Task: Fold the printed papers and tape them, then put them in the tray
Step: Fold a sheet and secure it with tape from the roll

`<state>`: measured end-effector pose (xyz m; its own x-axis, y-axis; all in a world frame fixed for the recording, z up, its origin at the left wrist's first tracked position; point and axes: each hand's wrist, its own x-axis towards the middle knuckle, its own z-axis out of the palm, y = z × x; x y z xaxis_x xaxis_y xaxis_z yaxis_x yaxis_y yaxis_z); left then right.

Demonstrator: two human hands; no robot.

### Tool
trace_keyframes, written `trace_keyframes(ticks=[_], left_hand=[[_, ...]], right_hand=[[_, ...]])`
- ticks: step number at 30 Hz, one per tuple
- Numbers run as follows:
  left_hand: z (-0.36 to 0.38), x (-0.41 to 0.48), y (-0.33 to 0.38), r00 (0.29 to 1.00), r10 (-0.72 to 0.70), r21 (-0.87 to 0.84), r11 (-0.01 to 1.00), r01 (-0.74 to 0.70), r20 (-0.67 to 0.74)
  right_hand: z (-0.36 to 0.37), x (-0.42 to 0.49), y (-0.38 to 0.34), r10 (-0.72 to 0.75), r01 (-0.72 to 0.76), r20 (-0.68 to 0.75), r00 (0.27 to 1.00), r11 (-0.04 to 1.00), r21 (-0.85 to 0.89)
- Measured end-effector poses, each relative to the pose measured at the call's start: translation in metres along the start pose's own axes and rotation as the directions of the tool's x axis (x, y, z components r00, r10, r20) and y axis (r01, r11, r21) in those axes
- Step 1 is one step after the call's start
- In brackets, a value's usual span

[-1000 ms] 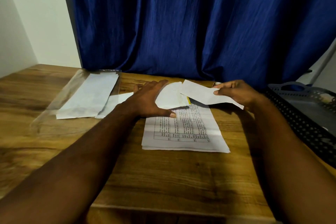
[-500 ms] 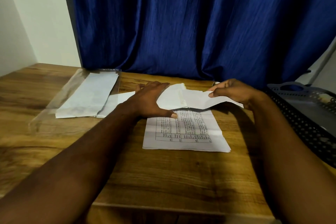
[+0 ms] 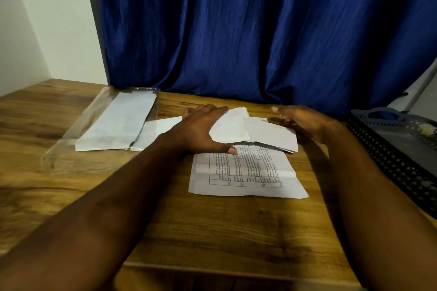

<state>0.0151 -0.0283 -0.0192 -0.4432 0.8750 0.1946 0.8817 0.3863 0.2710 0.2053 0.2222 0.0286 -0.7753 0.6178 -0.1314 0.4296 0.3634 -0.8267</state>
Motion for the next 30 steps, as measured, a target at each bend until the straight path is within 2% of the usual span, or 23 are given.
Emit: trace_keyframes(ticks=[2,4,6,8,11,13,17,21,23,26,30], left_hand=[[0.000,0.001,0.000,1.000,0.001,0.013,1.000,-0.001,-0.009],[-0.001,0.001,-0.001,1.000,-0.006,0.025,1.000,0.006,-0.016],[0.001,0.002,0.000,1.000,-0.008,0.028,1.000,0.009,-0.018],[0.002,0.003,-0.001,1.000,-0.009,0.036,0.999,0.010,-0.022],[0.003,0.005,0.000,0.999,-0.026,0.055,0.998,0.027,-0.019],[0.002,0.005,0.001,0.999,-0.042,0.063,0.997,0.043,-0.019],[0.001,0.006,0.003,0.997,-0.072,0.081,0.994,0.075,-0.032],[0.000,0.004,0.005,0.996,-0.067,0.070,0.995,0.070,-0.054],[-0.001,0.003,0.006,0.996,-0.067,0.066,0.995,0.071,-0.063],[-0.001,0.002,0.006,0.994,-0.071,0.060,0.995,0.076,-0.081],[0.000,0.001,0.005,0.992,-0.060,0.048,0.997,0.065,-0.108]], right_hand=[[-0.007,0.000,0.010,0.074,-0.070,0.167,0.983,0.997,-0.033],[-0.012,0.001,0.015,0.049,-0.052,0.255,0.966,0.999,0.003],[-0.013,0.005,0.015,-0.016,-0.016,0.206,0.978,0.988,0.153],[-0.008,0.006,0.007,-0.080,0.056,0.081,0.993,0.963,0.262],[0.013,0.004,-0.004,-0.134,0.176,-0.172,0.976,0.949,0.261],[0.029,0.002,-0.011,-0.132,0.202,-0.256,0.958,0.942,0.268],[0.068,-0.003,-0.021,-0.212,0.285,-0.340,0.916,0.941,0.182],[0.090,-0.009,-0.028,-0.373,0.331,-0.351,0.859,0.927,-0.174],[0.088,-0.010,-0.029,-0.406,0.339,-0.386,0.828,0.912,-0.232],[0.079,-0.010,-0.028,-0.355,0.314,-0.452,0.819,0.935,-0.166],[0.084,-0.011,-0.030,-0.154,0.212,-0.325,0.933,0.965,0.151]])
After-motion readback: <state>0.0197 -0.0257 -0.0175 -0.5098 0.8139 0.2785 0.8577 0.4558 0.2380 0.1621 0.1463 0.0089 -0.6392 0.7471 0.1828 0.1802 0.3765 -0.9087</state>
